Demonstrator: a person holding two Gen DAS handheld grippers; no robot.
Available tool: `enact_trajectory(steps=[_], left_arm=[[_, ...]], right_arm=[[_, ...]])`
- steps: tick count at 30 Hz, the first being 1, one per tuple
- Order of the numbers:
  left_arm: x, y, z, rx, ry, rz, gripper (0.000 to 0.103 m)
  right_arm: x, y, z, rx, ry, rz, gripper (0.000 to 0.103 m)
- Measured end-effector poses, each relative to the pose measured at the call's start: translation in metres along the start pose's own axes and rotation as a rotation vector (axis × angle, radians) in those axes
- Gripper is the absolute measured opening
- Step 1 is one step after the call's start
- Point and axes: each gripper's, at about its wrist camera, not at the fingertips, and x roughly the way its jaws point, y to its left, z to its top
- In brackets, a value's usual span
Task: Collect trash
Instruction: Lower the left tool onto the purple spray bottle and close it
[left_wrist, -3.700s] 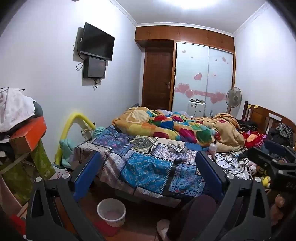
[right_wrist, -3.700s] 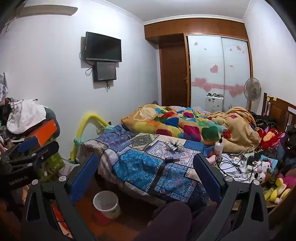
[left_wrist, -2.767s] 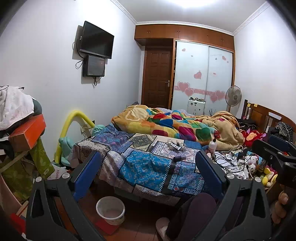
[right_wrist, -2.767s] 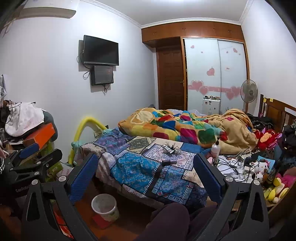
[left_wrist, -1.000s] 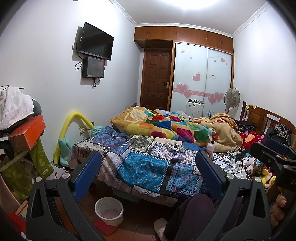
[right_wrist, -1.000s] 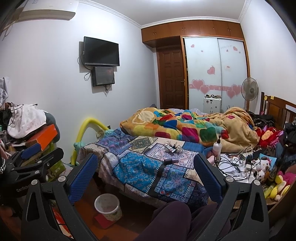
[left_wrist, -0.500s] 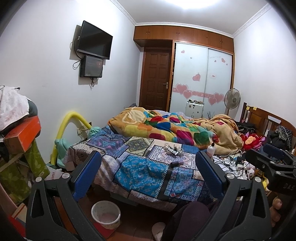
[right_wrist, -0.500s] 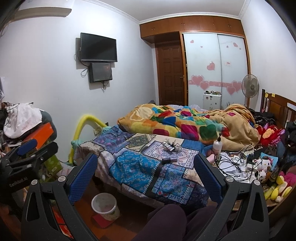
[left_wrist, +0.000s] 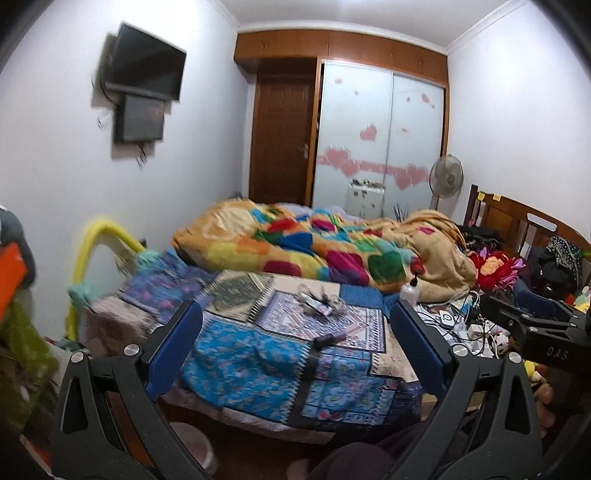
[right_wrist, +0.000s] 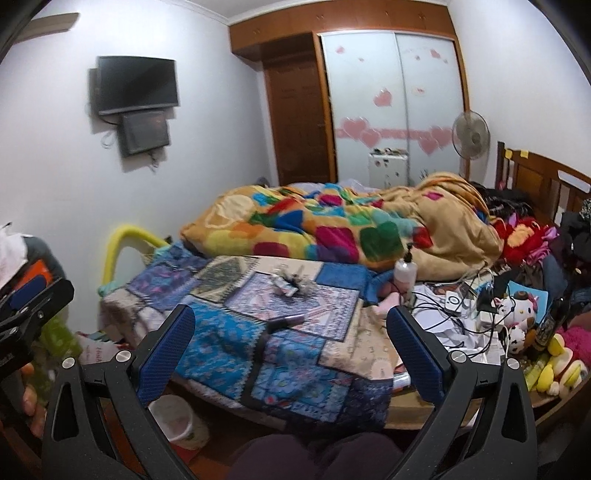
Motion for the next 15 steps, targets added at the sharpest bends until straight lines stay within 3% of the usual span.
enact_trajectory(steps=[6,10,15], left_arm=[[0.091,-0.009,0.0,-0.015,0.063,0.017,0.102],[0.144,-0.013,-0.006,-0.015,0.082,0.026,0.102],[0.216,-0.022,-0.021,0.038,0.176,0.015,0.102]], right_arm=[[0.051,-0.025,0.016,-0.005,0.036,-0.033,0.103],[0.092,-0.04,0.022,0.0,0.067,0.016,0.103],[0.144,-0.05,0.021,-0.01,0.118,0.046,0.103]])
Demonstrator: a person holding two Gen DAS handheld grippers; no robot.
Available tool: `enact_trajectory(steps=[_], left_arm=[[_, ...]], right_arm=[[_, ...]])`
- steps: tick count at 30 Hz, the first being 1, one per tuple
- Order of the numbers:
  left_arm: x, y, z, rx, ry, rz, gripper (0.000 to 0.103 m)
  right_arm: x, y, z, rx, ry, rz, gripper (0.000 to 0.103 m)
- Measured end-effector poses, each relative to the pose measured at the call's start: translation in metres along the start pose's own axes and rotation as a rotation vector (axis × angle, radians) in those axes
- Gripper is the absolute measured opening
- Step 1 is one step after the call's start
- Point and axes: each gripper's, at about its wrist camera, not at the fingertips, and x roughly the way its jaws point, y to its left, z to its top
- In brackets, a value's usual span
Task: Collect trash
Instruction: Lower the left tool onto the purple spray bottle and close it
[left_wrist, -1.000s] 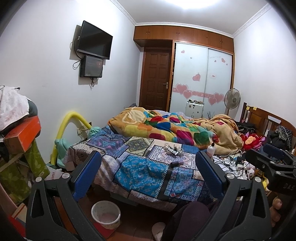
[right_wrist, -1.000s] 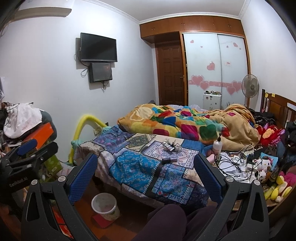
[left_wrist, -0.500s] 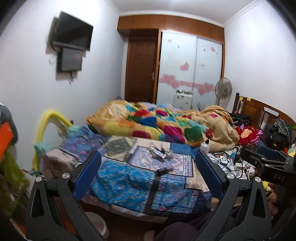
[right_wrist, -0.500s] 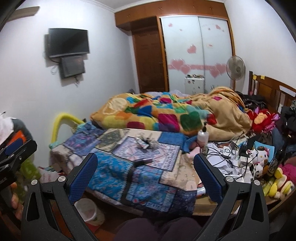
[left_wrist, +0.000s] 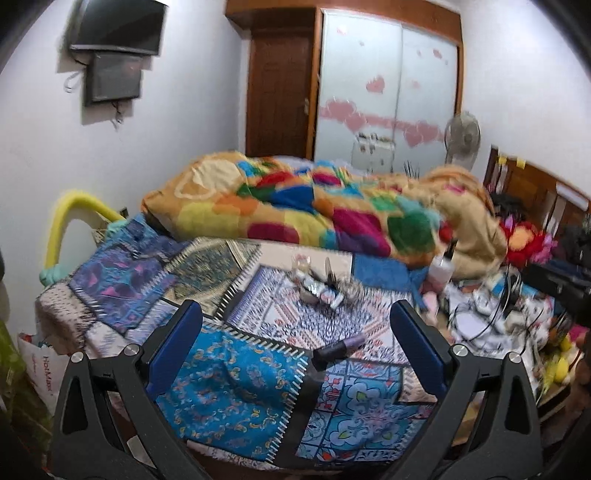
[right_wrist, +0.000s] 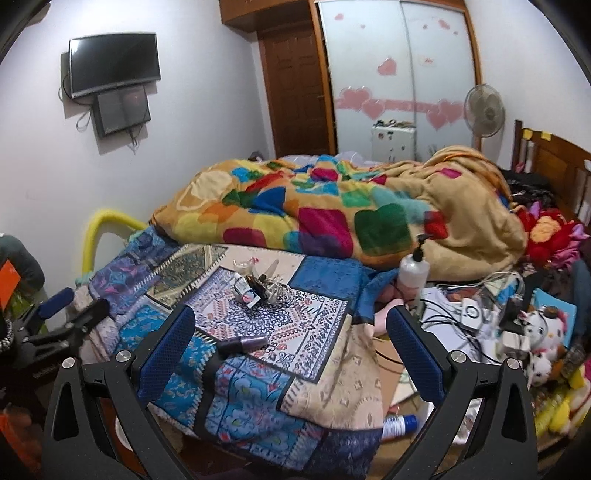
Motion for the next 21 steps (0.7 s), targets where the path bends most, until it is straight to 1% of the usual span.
enact_trajectory(steps=[2,7,8,12,14,15,17,19,20,21], left_arm=[[0.029,-0.004,-0.005,0.026,0.057,-0.021,0.102],[0.09,-0.017,-0.024,0.071,0.156,-0.064,0.102],[0.104,-0.021,-0.03,0.078,0.181,-0.079,0.101],[0.145,-0.029,-0.047,0.103,0.27,-0.119,0.086],[0.161,-0.033,-0.054,0.123,0.299,-0.127,0.081],[0.168,-0.035,-0.058,0.135,0.309,-0.132,0.08],[0.178,-0.038,-0.063,0.155,0.327,-0.152,0.077],[0.188,-0.041,-0.067,0.171,0.361,-0.176,0.075],[0.191,-0.042,-0.069,0.171,0.371,-0.185,0.07],[0.195,-0.044,-0.07,0.17,0.386,-0.196,0.064]], right_arm=[[0.021,-0.006,0.001,-0.002,0.024,0.004,0.103],[0.065,-0.021,0.002,0.013,0.066,0.016,0.101],[0.071,-0.022,0.001,0.015,0.069,0.017,0.1],[0.097,-0.026,-0.001,0.014,0.103,0.061,0.098],[0.108,-0.026,-0.002,0.006,0.123,0.08,0.089],[0.115,-0.025,-0.002,0.0,0.134,0.091,0.087],[0.126,-0.025,-0.002,0.005,0.153,0.106,0.077],[0.136,-0.026,-0.001,0.024,0.161,0.127,0.071],[0.142,-0.027,0.001,0.032,0.169,0.145,0.07],[0.147,-0.028,0.003,0.034,0.179,0.157,0.065]])
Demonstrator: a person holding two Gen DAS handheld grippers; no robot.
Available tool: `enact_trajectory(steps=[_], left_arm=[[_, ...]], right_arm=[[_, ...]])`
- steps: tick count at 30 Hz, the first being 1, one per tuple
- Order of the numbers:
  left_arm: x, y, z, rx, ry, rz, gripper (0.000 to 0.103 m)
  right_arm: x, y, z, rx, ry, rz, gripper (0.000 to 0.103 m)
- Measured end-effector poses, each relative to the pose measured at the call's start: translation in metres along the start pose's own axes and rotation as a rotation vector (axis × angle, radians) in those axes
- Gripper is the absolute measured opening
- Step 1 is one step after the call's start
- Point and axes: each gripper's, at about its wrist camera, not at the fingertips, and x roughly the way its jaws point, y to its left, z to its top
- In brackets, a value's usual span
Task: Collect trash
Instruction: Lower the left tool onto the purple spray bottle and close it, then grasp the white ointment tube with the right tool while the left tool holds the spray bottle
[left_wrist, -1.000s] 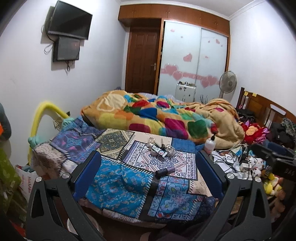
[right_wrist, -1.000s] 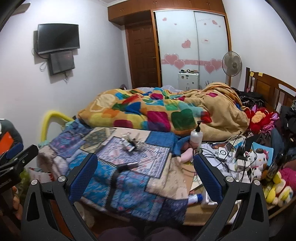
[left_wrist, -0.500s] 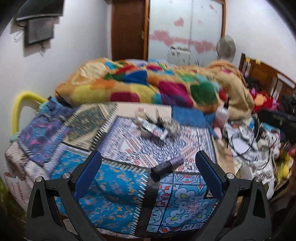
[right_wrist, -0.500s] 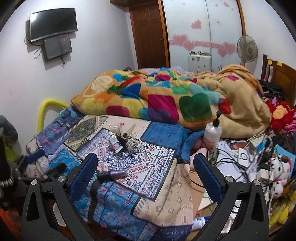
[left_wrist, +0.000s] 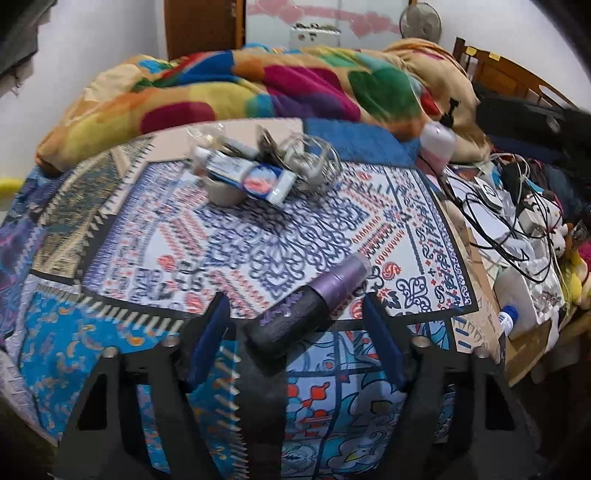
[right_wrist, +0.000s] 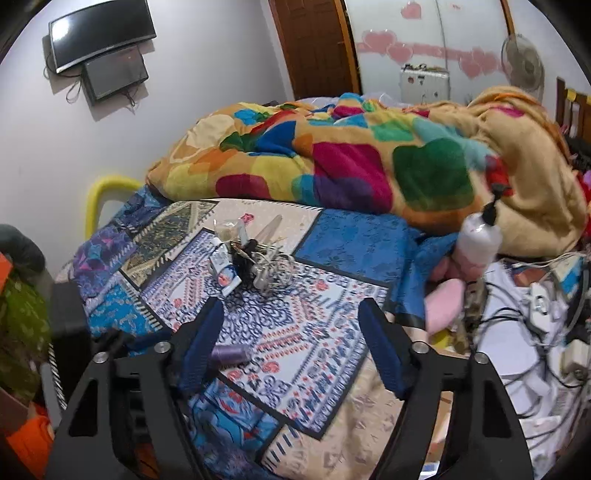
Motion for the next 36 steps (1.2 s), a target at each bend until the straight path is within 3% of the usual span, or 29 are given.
enact_trajectory(steps=[3,6,9,14,18,20,24,28,33,36], left_arm=[[0.008,-0.001,-0.001,0.007,0.014,-0.001,0.05],[0.01,0.0,-0.002,-0.006,-0.007,0.036,0.046],[0.009,0.008,-0.004,-0.05,-0.017,0.068,0.046],[0.003,0.041,-0.007,-0.181,-0.025,0.101,0.046],[-0.002,0.067,-0.011,-0.265,-0.031,0.153,0.046],[-0.003,0.072,-0.012,-0.274,-0.033,0.151,0.046],[-0.003,0.069,-0.013,-0.243,-0.025,0.168,0.046],[-0.003,0.071,-0.01,-0.238,-0.015,0.143,0.046],[-0.007,0.079,-0.009,-0.294,0.001,-0.001,0.046],[-0.008,0.076,-0.01,-0.276,0.0,-0.006,0.046]], right_arm=[[0.012,0.001,0.008,-0.019,0.033,0.049,0.057],[0.019,0.009,0.016,-0.067,0.043,0.081,0.051],[0.029,0.018,0.021,-0.099,0.065,0.138,0.049],[0.054,0.035,0.025,-0.156,0.101,0.15,0.033],[0.08,0.044,0.029,-0.155,0.152,0.198,0.028],[0.092,0.047,0.031,-0.158,0.181,0.219,0.028],[0.113,0.056,0.03,-0.189,0.212,0.182,0.028],[0.128,0.059,0.029,-0.211,0.247,0.172,0.028],[0.137,0.063,0.025,-0.224,0.272,0.18,0.028],[0.144,0.065,0.024,-0.233,0.283,0.175,0.028]])
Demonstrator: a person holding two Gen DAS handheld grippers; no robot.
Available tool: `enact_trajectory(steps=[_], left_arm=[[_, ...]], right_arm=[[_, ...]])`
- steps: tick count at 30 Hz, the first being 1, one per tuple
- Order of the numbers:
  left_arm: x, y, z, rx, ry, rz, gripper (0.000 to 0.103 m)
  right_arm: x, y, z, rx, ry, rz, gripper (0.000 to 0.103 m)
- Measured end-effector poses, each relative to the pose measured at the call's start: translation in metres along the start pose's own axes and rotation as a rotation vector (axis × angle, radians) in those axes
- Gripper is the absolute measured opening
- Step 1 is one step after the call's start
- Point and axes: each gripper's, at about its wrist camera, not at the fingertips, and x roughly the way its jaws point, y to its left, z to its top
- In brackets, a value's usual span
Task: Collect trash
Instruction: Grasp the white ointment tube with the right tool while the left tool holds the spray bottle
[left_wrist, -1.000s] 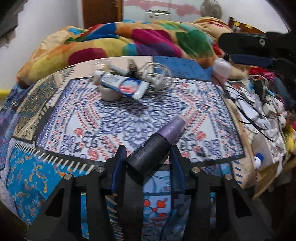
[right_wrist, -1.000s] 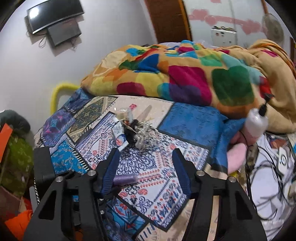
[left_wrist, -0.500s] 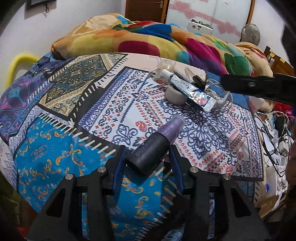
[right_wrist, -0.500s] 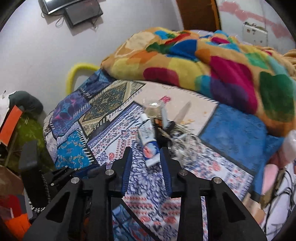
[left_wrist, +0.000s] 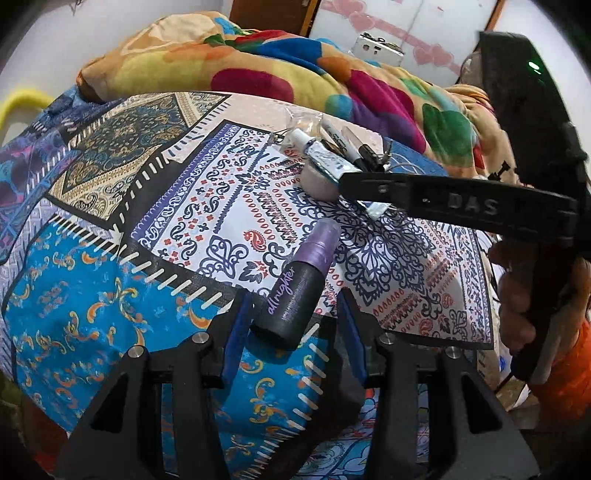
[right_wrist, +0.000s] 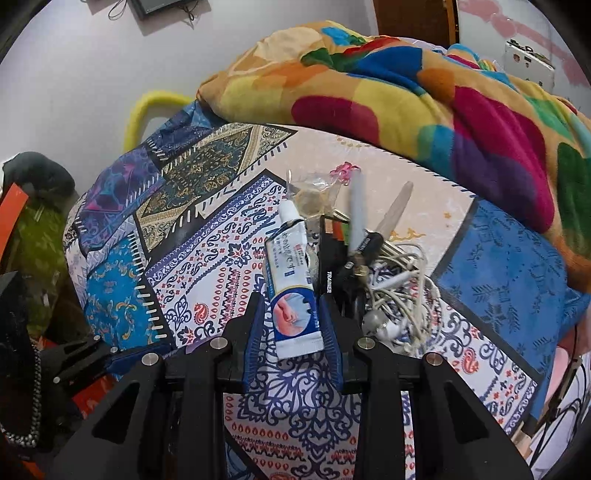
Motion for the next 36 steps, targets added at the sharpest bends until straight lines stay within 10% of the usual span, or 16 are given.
enact_trajectory(steps=[14,17,36], left_arm=[[0.015,-0.021,0.006,0.16,-0.03,0.072,0.045],[0.015,-0.024,0.007,0.169,-0.023,0.054,0.025],[0.01,-0.024,-0.005,0.131,-0.049,0.077,0.025]], right_arm=[[-0.023,0.008,-0.007,-0.029,-0.051,-0.015,0.004],[-0.031,0.006,-0.012,-0.03,-0.057,-0.021,0.004],[-0.015,0.002,-0.042,-0.014,0.042,-0.018,0.014]])
